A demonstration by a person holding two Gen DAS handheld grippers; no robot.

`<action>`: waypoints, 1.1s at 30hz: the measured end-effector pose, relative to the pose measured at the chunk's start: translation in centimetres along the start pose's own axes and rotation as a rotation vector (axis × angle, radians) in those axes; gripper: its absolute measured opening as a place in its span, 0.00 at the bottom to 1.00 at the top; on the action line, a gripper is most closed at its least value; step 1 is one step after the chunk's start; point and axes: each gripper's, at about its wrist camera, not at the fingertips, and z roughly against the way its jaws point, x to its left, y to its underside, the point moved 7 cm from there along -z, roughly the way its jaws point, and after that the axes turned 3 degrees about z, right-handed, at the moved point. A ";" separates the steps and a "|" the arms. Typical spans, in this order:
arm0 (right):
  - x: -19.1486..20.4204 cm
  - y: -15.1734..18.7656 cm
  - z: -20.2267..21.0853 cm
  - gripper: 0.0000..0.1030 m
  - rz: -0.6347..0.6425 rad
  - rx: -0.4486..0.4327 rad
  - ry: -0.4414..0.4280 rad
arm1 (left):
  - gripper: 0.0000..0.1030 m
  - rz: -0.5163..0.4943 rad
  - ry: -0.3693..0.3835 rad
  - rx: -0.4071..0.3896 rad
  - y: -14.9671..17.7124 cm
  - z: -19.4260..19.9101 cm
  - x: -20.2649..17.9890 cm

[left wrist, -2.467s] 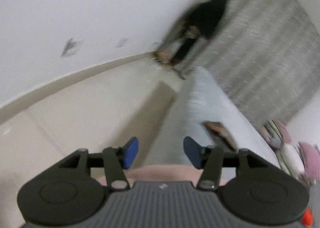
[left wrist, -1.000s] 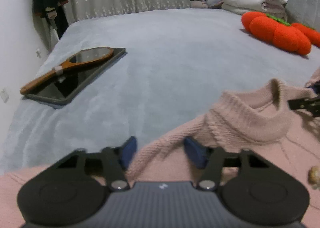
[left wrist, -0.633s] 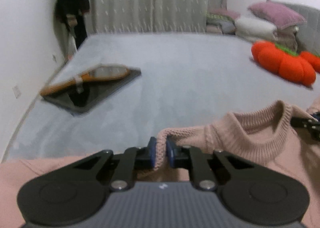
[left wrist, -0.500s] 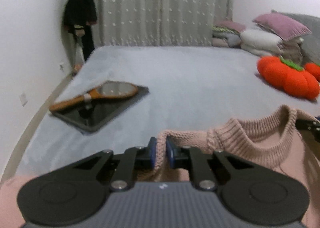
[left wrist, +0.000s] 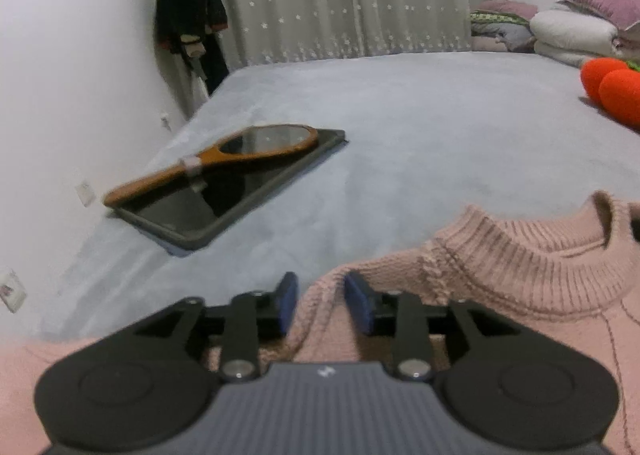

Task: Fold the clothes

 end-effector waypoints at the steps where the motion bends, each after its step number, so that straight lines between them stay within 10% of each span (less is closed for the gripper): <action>1: -0.2 0.1 0.9 0.33 -0.015 -0.001 -0.004 | 0.50 0.010 0.001 -0.003 -0.1 0.6 0.0; 14: -5.5 2.4 13.0 0.44 0.019 0.024 0.036 | 0.88 0.025 0.158 0.028 0.9 10.0 -5.3; 25: -12.0 4.9 19.1 0.45 -0.045 0.229 0.074 | 0.88 -0.005 0.349 0.073 4.4 14.3 -11.3; 33: -14.4 7.5 16.0 0.44 -0.181 0.354 0.124 | 0.88 -0.038 0.400 0.098 6.5 16.9 -12.6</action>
